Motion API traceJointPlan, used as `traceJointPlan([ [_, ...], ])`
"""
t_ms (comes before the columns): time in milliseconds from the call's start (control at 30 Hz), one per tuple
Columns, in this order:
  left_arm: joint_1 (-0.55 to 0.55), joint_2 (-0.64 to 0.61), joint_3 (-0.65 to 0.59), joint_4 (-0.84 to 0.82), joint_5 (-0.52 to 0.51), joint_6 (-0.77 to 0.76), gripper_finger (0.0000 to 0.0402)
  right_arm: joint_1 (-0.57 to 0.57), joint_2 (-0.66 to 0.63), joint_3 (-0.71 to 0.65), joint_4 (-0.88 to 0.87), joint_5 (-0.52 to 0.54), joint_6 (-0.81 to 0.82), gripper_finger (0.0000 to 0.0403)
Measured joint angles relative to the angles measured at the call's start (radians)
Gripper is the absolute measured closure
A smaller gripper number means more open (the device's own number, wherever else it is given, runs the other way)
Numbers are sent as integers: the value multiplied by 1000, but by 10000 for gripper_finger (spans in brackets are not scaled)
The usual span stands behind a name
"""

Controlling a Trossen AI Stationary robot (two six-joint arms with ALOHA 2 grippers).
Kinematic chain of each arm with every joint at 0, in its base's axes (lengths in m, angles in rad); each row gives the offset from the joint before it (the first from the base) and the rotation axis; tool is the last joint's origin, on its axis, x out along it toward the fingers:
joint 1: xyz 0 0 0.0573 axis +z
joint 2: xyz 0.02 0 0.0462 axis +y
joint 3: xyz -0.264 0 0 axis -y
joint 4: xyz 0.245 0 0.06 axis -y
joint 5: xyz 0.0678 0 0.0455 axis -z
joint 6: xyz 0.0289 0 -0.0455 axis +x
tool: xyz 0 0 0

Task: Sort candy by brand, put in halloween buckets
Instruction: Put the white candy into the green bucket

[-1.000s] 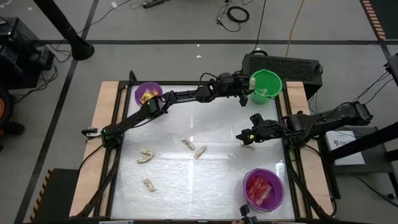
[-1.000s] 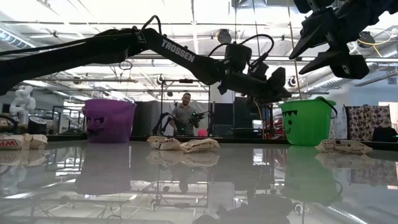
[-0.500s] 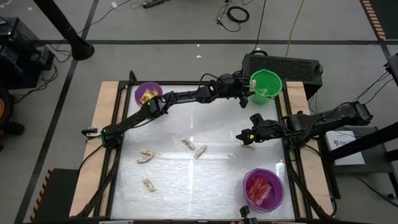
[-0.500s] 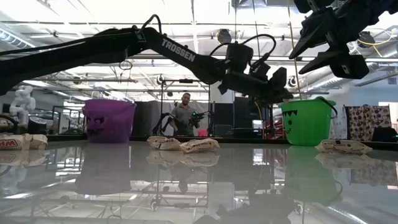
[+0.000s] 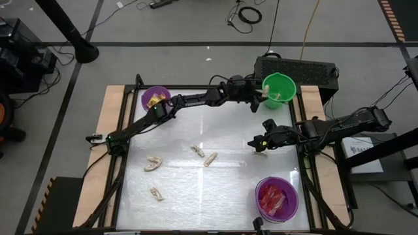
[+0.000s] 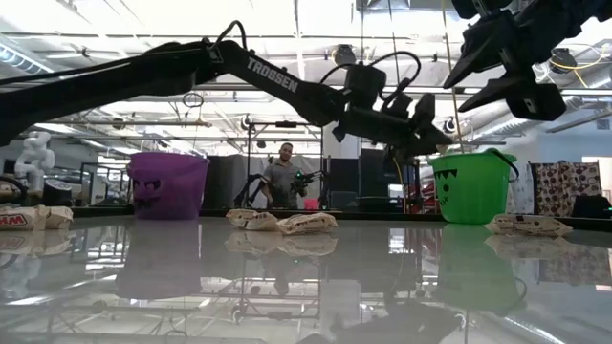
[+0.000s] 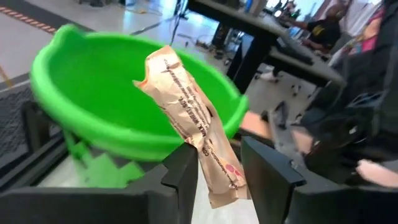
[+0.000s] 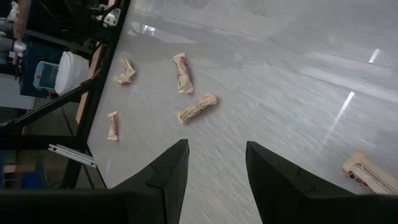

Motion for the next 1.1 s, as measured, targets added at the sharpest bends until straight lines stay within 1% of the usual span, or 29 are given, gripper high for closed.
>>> traceJointPlan([
  [200, 6, -12, 0, -1, 15, -41, 230, 0, 0, 0, 12, 1, 0, 250],
  [333, 22, -11, 0, -11, 47, -144, 207, 0, 0, 0, 17, 2, 0, 250],
  [500, 27, -11, 0, 6, 82, -94, 201, 0, 0, 0, 43, 5, 0, 250],
  [867, 14, -17, 0, 7, 167, -85, 201, 0, 0, 0, 57, 4, 0, 250],
  [900, 13, -24, 1, -17, 177, -86, 201, 0, 0, 0, 60, 0, 0, 250],
  [967, 17, -46, 0, -128, 199, -70, 201, 0, 0, 0, 70, -17, 0, 250],
  [1100, 28, -113, 0, -359, 217, 75, 201, 0, 0, 0, 78, -31, -24, 250],
])
